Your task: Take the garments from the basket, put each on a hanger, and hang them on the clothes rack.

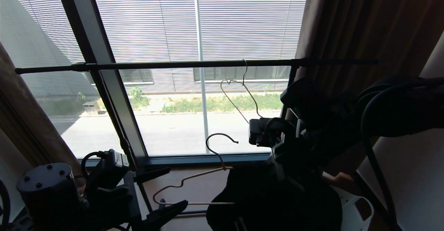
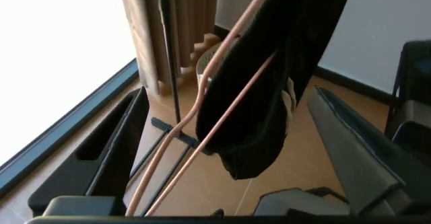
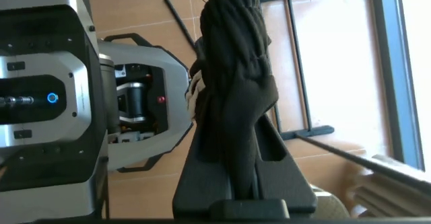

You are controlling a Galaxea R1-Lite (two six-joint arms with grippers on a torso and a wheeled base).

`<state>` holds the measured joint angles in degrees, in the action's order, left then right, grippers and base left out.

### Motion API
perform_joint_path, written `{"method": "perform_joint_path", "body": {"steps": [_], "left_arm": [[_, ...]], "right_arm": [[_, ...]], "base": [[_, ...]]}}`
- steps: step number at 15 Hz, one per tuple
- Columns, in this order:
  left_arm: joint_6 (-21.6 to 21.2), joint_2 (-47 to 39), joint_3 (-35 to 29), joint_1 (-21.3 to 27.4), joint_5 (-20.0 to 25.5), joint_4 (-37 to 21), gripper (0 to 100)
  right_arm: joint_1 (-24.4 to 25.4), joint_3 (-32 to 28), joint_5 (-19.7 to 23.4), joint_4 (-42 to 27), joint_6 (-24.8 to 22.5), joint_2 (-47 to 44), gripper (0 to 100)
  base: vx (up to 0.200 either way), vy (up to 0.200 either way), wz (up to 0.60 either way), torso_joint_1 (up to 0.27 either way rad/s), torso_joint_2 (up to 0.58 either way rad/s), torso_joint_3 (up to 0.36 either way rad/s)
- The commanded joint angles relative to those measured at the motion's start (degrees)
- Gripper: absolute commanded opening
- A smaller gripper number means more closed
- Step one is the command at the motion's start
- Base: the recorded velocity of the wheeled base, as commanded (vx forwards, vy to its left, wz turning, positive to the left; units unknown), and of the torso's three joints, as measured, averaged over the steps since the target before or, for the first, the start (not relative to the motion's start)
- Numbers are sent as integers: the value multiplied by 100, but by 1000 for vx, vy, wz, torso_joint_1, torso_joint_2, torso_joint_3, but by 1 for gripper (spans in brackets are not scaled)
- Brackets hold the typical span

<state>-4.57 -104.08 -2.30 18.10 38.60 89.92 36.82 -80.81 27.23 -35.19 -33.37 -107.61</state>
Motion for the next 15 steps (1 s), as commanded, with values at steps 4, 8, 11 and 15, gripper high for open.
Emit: {"method": "perform_joint_path", "body": {"steps": [4, 8, 11, 15], "left_arm": [[817, 661, 213, -457, -10, 8, 100], [2804, 837, 230, -545, -54, -449, 100], [3164, 28, 230, -501, -19, -458, 100], [3217, -789, 90, -343, -45, -458, 100]], "right_arm": [[-447, 619, 10, 478, 480, 794, 0], [-957, 1946, 98, 1806, 594, 1611, 0], [-992, 2597, 467, 3115, 1333, 1822, 0], [-1080, 2720, 1240, 3713, 1482, 1928, 0]], "base": [[0, 0, 0, 0, 0, 0], [0, 0, 0, 0, 0, 0], [0, 0, 0, 0, 0, 0], [0, 0, 0, 0, 0, 0]]}}
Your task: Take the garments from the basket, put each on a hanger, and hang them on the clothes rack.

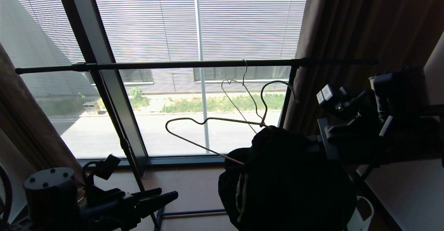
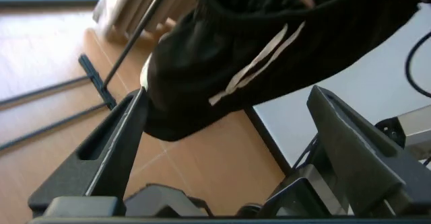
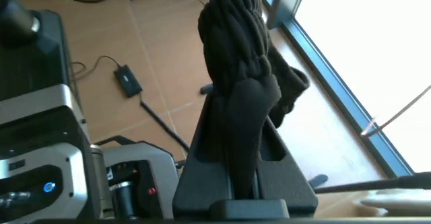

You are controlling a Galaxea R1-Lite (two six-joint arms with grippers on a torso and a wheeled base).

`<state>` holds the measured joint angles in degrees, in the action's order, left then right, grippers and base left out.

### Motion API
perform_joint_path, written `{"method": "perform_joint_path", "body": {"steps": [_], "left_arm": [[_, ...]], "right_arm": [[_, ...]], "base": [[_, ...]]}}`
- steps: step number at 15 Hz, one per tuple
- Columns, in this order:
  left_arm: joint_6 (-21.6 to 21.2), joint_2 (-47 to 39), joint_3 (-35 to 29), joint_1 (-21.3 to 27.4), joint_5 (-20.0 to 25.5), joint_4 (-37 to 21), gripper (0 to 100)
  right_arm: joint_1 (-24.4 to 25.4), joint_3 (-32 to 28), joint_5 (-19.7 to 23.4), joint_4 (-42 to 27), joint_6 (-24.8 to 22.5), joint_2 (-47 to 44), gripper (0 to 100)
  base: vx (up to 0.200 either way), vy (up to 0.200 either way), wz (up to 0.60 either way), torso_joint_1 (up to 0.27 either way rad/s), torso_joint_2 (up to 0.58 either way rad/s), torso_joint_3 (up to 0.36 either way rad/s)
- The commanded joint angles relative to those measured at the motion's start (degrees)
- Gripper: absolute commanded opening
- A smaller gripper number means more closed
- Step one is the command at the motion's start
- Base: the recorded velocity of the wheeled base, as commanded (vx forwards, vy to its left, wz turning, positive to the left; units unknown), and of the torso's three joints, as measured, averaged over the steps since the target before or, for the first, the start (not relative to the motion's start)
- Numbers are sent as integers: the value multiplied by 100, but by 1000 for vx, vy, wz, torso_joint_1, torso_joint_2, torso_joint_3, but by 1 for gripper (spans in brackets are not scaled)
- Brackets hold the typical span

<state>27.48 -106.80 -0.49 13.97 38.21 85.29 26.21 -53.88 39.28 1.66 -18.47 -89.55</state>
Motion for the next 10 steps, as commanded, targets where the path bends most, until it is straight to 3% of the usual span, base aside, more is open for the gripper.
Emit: {"method": "perform_joint_path", "body": {"steps": [1, 4, 6, 10], "left_arm": [[12, -543, -101, 80, -6, 6, 100], [179, -535, -118, 123, 3, 14, 100], [513, -535, -443, 220, 20, 6, 100], [575, -543, -830, 695, 20, -21, 100]], "right_arm": [[-19, 27, 229, 19, -8, 201, 0], [-19, 106, 686, 1, -43, 386, 0], [-19, 115, 713, -8, -298, 483, 0], [42, 115, 818, -43, -720, 500, 0]], "base": [[0, 0, 0, 0, 0, 0], [0, 0, 0, 0, 0, 0], [0, 0, 0, 0, 0, 0], [0, 0, 0, 0, 0, 0]]}}
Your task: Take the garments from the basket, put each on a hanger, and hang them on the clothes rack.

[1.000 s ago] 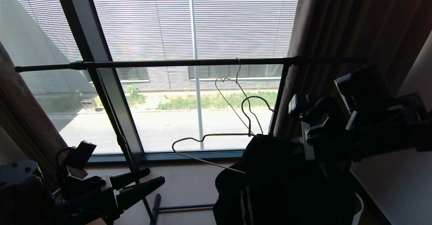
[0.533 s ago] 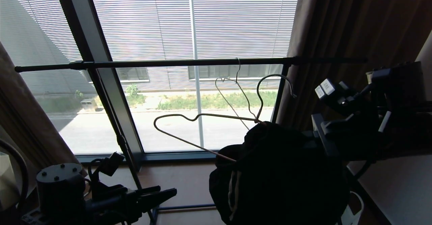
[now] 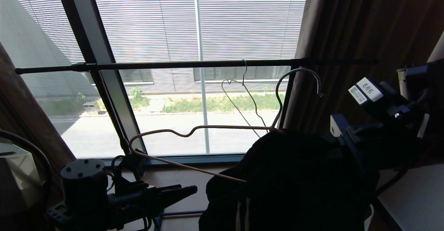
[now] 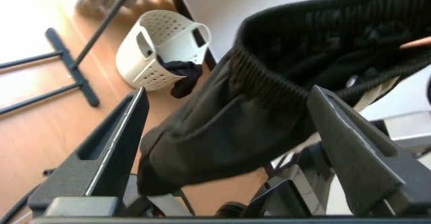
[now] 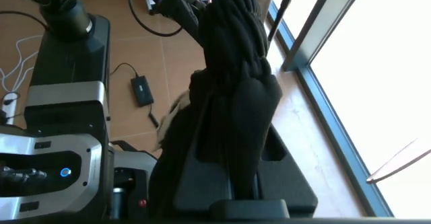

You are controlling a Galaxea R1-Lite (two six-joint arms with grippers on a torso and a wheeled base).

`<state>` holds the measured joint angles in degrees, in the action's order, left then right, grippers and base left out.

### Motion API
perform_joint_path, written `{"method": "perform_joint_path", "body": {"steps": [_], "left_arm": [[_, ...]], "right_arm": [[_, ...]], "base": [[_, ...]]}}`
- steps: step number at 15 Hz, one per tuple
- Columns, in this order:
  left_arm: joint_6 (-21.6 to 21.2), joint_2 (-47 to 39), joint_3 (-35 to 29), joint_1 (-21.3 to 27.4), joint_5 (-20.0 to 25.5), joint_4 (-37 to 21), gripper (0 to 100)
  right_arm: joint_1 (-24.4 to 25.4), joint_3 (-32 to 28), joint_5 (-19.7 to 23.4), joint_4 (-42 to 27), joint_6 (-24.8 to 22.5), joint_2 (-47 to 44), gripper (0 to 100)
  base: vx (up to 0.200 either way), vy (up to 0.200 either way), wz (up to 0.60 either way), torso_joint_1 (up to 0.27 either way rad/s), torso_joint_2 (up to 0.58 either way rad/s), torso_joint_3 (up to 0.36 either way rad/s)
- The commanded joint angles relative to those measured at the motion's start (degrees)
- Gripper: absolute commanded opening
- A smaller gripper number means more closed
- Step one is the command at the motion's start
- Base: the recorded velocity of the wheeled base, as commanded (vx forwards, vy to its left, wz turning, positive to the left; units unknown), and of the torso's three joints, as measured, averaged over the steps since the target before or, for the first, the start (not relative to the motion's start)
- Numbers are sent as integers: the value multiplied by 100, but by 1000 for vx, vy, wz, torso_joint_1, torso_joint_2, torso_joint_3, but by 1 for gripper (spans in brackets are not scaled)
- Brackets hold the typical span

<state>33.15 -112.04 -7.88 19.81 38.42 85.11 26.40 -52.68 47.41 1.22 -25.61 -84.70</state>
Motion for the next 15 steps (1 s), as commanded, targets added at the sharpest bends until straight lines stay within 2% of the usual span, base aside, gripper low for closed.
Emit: {"method": "perform_joint_path", "body": {"steps": [1, 8, 10, 11, 12, 13, 15], "left_arm": [[78, -28, -162, 172, -10, -4, 100], [78, -63, -258, 190, -10, -12, 100], [69, -54, -258, 41, -2, -4, 100], [87, -46, -250, -118, 51, -4, 100], [157, -54, -232, -162, 280, -4, 100], [254, -63, -232, -162, 464, -4, 100], [394, -72, -285, -3, 517, -4, 100]], "right_arm": [[154, -6, 14, 1, -67, 41, 0], [277, 38, 269, 45, -84, 50, 0], [242, 108, 339, 71, -102, 33, 0], [31, 135, 717, 71, -111, -3, 0], [-56, 126, 910, 71, -119, -47, 0], [-65, 126, 990, 80, -146, -73, 0], [-56, 187, 1025, 71, -313, -91, 0]], "base": [[0, 0, 0, 0, 0, 0], [0, 0, 0, 0, 0, 0], [0, 0, 0, 0, 0, 0], [0, 0, 0, 0, 0, 0], [0, 0, 0, 0, 0, 0], [0, 0, 0, 0, 0, 0], [0, 0, 0, 0, 0, 0]]}}
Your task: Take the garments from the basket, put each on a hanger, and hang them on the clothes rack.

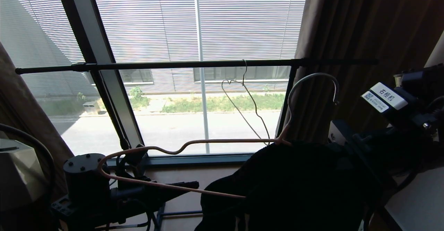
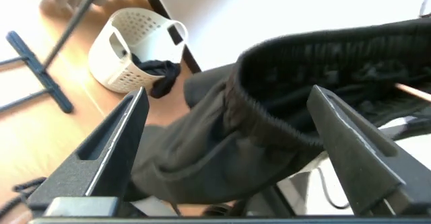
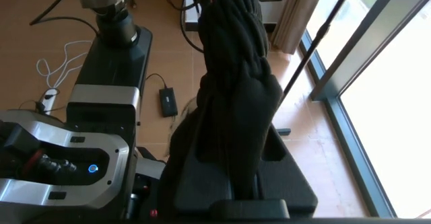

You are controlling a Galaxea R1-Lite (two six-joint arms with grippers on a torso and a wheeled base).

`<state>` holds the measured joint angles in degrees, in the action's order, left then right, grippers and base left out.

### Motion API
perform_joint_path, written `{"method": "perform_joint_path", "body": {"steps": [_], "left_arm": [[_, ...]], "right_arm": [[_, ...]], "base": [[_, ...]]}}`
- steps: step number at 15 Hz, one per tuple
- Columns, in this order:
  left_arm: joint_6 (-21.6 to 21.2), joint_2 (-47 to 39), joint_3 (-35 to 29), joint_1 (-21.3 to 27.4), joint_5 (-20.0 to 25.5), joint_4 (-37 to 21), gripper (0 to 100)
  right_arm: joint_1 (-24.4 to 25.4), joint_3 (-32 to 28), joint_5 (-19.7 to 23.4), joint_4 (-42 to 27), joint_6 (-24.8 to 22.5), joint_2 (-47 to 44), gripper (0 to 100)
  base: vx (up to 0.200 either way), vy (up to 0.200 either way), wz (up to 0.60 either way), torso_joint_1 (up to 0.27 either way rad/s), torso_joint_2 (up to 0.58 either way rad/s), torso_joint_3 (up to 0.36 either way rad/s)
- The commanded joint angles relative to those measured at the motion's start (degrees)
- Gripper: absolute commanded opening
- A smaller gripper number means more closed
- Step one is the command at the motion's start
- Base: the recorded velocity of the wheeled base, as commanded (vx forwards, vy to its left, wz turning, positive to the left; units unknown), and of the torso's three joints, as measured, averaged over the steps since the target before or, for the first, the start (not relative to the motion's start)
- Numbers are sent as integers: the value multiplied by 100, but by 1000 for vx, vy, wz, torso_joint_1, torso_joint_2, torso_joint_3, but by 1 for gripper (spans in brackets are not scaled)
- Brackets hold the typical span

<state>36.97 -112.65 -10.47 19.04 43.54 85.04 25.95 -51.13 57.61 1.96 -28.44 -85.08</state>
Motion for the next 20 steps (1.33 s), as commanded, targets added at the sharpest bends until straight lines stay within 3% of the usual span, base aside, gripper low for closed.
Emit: {"method": "perform_joint_path", "body": {"steps": [1, 10, 20], "left_arm": [[12, -11, -25, 100, 5, 4, 100], [-15, -125, 28, 522, 5, 4, 100], [-15, -178, 19, 451, 5, 12, 100]], "right_arm": [[15, 15, 4, -3, -65, -53, 0], [182, -38, 92, 313, -48, -123, 0], [200, 147, 391, 340, -162, -18, 0]], "base": [[0, 0, 0, 0, 0, 0], [0, 0, 0, 0, 0, 0], [0, 0, 0, 0, 0, 0]]}}
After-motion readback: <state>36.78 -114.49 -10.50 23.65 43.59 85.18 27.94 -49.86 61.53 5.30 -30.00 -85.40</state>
